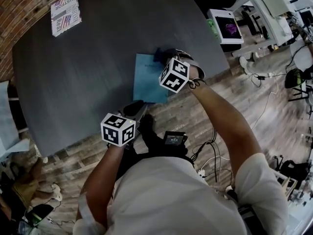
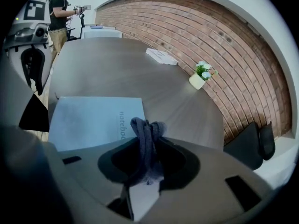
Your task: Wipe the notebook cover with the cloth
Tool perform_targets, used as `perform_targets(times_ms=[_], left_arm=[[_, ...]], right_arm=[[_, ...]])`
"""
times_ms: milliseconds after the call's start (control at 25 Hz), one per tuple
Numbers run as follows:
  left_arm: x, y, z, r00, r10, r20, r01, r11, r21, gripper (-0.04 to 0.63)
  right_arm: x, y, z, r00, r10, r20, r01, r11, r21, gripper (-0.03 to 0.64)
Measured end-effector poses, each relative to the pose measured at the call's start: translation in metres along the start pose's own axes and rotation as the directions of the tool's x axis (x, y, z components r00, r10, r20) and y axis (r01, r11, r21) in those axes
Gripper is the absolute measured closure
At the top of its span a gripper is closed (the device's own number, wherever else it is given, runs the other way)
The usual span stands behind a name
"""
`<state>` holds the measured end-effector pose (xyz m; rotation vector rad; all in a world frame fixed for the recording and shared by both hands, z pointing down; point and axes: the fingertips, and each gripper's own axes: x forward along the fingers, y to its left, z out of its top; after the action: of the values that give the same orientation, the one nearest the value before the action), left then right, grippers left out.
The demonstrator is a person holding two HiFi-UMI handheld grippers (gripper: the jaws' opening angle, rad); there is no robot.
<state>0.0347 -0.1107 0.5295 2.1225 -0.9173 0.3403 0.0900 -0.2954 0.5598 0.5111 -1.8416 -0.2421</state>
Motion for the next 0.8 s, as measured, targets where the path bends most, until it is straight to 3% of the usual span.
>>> perform_targets(times_ms=[800], left_arm=[[-0.007,-0.013,-0.004,0.999,-0.042,0.001,0.042,0.999,0.003,0.54]], right_arm=[[-0.004,0.051,-0.008,0.999,0.034,-0.013,-0.035,0.998,-0.049,0.495]])
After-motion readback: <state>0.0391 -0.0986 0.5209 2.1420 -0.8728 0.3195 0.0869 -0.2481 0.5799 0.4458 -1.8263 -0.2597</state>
